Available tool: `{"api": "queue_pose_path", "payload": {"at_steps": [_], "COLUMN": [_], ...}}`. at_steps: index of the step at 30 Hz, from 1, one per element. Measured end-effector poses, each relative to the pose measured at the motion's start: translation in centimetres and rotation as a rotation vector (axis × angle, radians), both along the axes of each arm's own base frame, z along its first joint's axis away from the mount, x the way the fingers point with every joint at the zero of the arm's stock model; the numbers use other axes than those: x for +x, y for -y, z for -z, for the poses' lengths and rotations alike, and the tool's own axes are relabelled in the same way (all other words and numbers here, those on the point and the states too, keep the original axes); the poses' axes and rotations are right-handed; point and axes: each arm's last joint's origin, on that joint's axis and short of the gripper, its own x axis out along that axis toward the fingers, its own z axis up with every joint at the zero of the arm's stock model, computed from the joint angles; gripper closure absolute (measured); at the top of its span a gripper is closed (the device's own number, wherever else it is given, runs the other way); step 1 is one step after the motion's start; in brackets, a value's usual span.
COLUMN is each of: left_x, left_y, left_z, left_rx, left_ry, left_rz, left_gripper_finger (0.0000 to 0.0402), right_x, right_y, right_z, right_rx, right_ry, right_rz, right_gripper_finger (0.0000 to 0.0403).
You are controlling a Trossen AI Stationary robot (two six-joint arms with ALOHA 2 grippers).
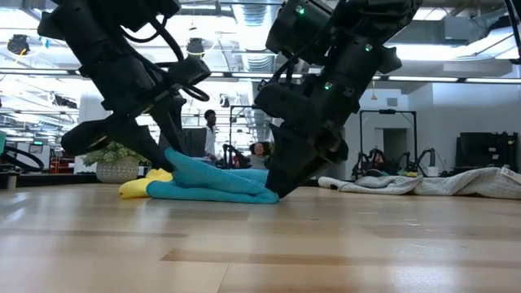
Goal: Fold microfiber towels
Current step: Fold the blue towel
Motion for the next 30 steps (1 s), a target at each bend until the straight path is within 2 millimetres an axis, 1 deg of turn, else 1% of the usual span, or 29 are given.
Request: {"api": "queue_pose_path", "payload": {"at_steps": [5,8,10,12,14,16,17,19,22,23,27,28,30], "left_x": [-0.3,-1.0,-1.8,-2.6,-3.1,-3.1,-2.9,-2.5,-1.4,-0.7,1.7,2.0,2.1], "left_y": [-0.8,-1.3,-1.6,-1.9,-1.9,-1.9,-1.8,-1.9,-1.6,-1.4,-0.6,-0.6,-0.6], "left_z": [-0.2,-1.2,-2.3,-3.9,-5.5,-6.4,-6.5,-5.7,-4.0,-3.6,-2.3,-1.8,-0.2], "left_rx": [0.014,0.011,0.014,0.037,0.101,0.168,0.18,0.184,0.18,0.166,0.139,0.129,0.106], "left_ry": [-0.039,-0.065,-0.056,-0.005,0.085,0.152,0.16,0.12,0.077,0.102,0.199,0.192,0.119], "left_rz": [0.011,0.027,0.022,-0.003,-0.01,-0.019,-0.011,0.026,0.07,0.079,0.179,0.194,0.183], "left_gripper_finger": [0.0274,0.0266,0.0266,0.0269,0.0279,0.0297,0.0309,0.034,0.0387,0.0393,0.0395,0.0396,0.04], "right_x": [0.0,0.0,0.0,0.0,0.0,0.0,0.1,0.1,0.2,0.2,0.2,0.2,0.2], "right_y": [0.0,0.0,0.0,0.1,0.2,0.3,0.3,0.5,0.8,0.9,1.3,1.4,1.5], "right_z": [0.0,0.0,0.0,0.0,0.0,0.0,0.0,0.0,0.0,0.0,0.0,0.0,0.0], "right_rx": [0.0,0.001,0.001,0.001,0.003,0.003,0.004,0.006,0.007,0.007,0.011,0.012,0.019], "right_ry": [0.0,0.0,0.0,0.0,0.0,0.0,0.0,0.001,0.003,0.004,0.002,0.002,0.002], "right_rz": [0.0,0.0,0.0,0.002,0.005,0.005,0.007,0.01,0.018,0.022,0.03,0.032,0.039], "right_gripper_finger": [0.0241,0.0241,0.0241,0.0241,0.0241,0.0241,0.0241,0.0241,0.0241,0.0241,0.0241,0.0241,0.0241]}}
